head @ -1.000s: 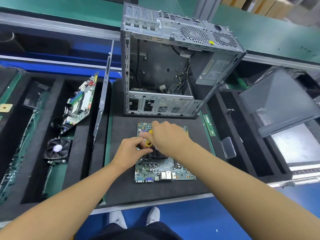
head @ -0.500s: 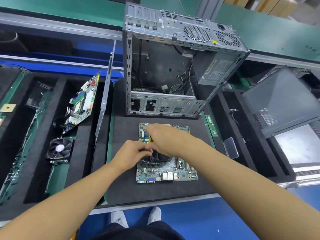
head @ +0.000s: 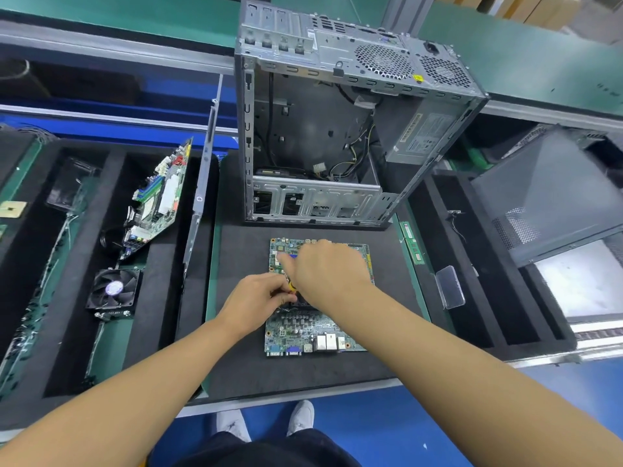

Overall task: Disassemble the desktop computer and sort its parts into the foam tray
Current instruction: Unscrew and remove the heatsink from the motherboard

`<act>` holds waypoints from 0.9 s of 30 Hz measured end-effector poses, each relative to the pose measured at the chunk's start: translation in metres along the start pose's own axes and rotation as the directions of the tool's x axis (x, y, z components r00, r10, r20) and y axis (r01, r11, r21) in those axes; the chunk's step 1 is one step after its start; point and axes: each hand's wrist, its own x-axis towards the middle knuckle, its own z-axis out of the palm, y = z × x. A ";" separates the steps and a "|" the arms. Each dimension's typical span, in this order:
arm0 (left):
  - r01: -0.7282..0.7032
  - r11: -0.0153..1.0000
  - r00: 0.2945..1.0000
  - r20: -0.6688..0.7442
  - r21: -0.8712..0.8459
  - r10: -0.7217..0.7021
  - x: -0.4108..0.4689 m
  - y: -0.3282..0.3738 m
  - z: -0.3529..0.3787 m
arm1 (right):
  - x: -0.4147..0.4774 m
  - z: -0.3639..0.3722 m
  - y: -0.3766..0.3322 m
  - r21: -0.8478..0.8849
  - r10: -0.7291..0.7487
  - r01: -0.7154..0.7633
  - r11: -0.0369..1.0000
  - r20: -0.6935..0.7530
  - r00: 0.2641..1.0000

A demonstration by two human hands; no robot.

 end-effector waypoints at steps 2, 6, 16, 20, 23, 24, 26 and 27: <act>0.018 1.000 1.000 -0.014 0.022 -0.017 0.000 -0.001 0.001 | 0.002 -0.003 -0.002 0.070 0.017 -0.018 0.997 0.003 1.000; 0.047 0.999 0.998 -0.052 -0.011 -0.047 -0.003 -0.002 0.000 | 0.002 -0.005 -0.006 0.189 -0.135 0.124 0.974 0.047 0.990; 0.065 0.998 0.996 -0.065 -0.005 -0.065 -0.001 -0.004 0.009 | -0.004 0.003 0.003 0.151 -0.050 0.041 0.988 0.055 0.997; 0.099 0.994 0.994 -0.033 -0.052 -0.101 0.001 -0.007 0.008 | 0.003 -0.001 0.000 0.314 -0.060 0.015 0.949 0.137 0.989; 0.061 0.995 0.998 0.002 -0.080 -0.061 0.002 -0.004 0.004 | 0.004 -0.010 0.004 0.347 -0.106 0.028 0.938 0.208 0.972; 0.056 0.996 0.998 -0.001 -0.070 -0.057 0.002 -0.004 0.003 | 0.005 -0.012 0.005 0.341 -0.117 0.036 0.940 0.223 0.968; 0.060 0.996 0.998 -0.018 -0.068 -0.062 0.000 -0.002 0.002 | 0.005 -0.014 0.003 0.345 -0.146 0.056 0.937 0.238 0.960; 0.047 0.996 0.998 -0.033 -0.076 -0.050 0.000 -0.002 0.002 | 0.004 -0.015 0.002 0.363 -0.154 0.059 0.930 0.240 0.959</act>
